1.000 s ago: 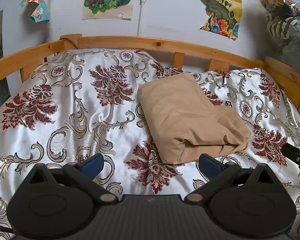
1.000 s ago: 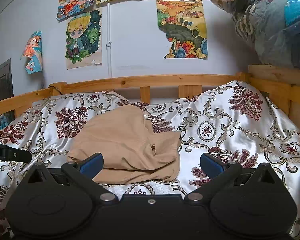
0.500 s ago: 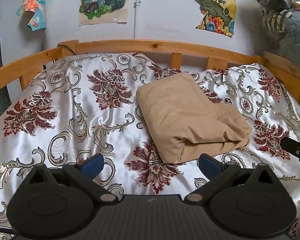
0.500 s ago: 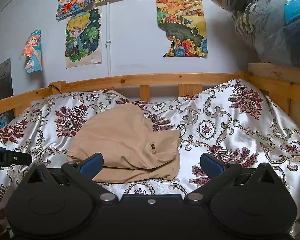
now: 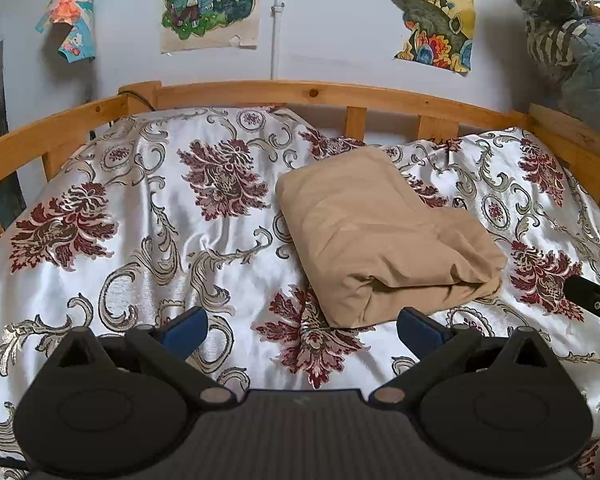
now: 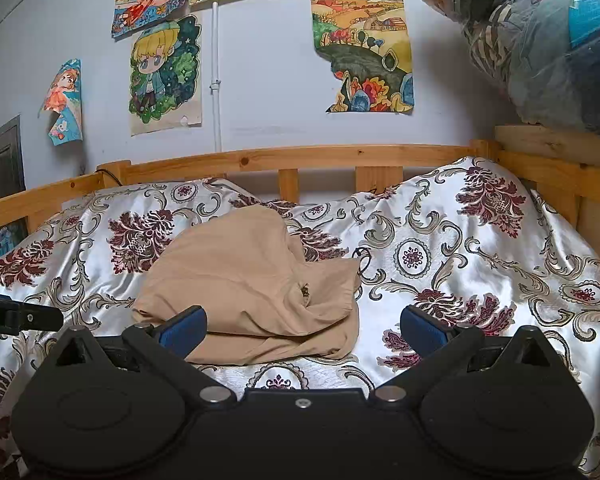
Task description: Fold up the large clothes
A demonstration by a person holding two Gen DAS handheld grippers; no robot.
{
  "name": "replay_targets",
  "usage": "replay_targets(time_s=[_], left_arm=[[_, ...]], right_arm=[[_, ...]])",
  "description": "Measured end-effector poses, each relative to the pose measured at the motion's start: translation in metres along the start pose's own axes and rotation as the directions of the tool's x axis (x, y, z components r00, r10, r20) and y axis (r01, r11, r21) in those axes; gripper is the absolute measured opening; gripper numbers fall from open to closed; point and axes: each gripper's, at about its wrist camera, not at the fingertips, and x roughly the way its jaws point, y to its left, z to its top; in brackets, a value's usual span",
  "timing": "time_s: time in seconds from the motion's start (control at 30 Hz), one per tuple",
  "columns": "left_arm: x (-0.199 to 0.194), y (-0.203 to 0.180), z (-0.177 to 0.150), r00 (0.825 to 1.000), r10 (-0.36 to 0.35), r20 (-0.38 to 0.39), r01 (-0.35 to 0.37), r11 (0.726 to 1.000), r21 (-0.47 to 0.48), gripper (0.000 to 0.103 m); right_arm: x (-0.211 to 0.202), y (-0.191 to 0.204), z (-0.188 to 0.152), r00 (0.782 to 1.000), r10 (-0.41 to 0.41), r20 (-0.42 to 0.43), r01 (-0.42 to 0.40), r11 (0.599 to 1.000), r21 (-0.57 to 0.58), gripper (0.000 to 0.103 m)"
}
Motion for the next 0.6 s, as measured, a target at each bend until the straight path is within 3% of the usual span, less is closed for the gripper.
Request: replay_targets(time_s=[0.6], left_arm=[[0.0012, 0.0012, -0.0011, 0.999, 0.05, -0.009, -0.05, 0.999, 0.011, 0.102]], right_arm=[[0.0013, -0.0005, -0.002, 1.0, 0.0, -0.004, 0.0, 1.0, 0.0, 0.102]])
